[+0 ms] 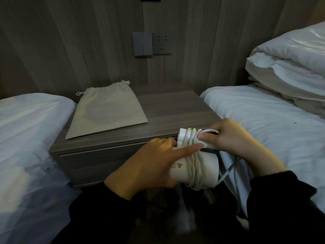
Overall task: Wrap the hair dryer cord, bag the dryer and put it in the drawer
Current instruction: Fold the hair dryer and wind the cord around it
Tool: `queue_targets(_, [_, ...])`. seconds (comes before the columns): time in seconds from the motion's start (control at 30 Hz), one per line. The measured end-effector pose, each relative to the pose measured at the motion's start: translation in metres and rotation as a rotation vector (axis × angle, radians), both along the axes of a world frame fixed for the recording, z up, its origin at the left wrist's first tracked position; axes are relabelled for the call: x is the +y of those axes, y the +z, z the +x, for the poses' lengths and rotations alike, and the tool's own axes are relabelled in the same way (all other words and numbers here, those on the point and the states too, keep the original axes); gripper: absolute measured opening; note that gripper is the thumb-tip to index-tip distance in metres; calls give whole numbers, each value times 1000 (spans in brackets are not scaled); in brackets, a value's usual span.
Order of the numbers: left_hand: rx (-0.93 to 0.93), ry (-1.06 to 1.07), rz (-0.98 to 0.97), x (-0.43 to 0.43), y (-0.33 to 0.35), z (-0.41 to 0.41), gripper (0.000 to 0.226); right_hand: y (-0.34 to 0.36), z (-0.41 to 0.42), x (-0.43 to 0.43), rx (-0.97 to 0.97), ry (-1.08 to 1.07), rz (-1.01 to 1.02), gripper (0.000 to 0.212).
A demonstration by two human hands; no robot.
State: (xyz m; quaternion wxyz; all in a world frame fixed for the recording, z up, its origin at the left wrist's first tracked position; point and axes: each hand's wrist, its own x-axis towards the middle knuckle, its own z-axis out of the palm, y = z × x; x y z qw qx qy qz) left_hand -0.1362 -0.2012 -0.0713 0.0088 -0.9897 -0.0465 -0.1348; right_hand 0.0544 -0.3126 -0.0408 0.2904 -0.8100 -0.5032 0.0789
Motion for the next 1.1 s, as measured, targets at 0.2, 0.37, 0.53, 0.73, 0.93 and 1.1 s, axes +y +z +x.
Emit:
queue_targets(0.2, [71, 64, 181, -3, -7, 3, 104, -1, -8, 5, -5, -33, -30, 50])
queue_targets(0.37, [102, 131, 115, -5, -13, 7, 100, -3, -12, 8, -83, -60, -69, 48])
queue_targets(0.53, [-13, 118, 81, 16, -17, -2, 88, -9, -15, 13, -26, -25, 87, 32])
queue_targets(0.73, [5, 255, -120, 18, -7, -11, 89, -18, -7, 18, -72, -6, 261, 52])
queue_targets(0.93, [-198, 298, -328, 20, 8, -19, 92, -29, 10, 20, 922, 22, 234, 89])
queue_targets(1.1, [-281, 426, -372, 24, 16, -18, 96, -33, 4, 11, 1270, 353, -151, 87])
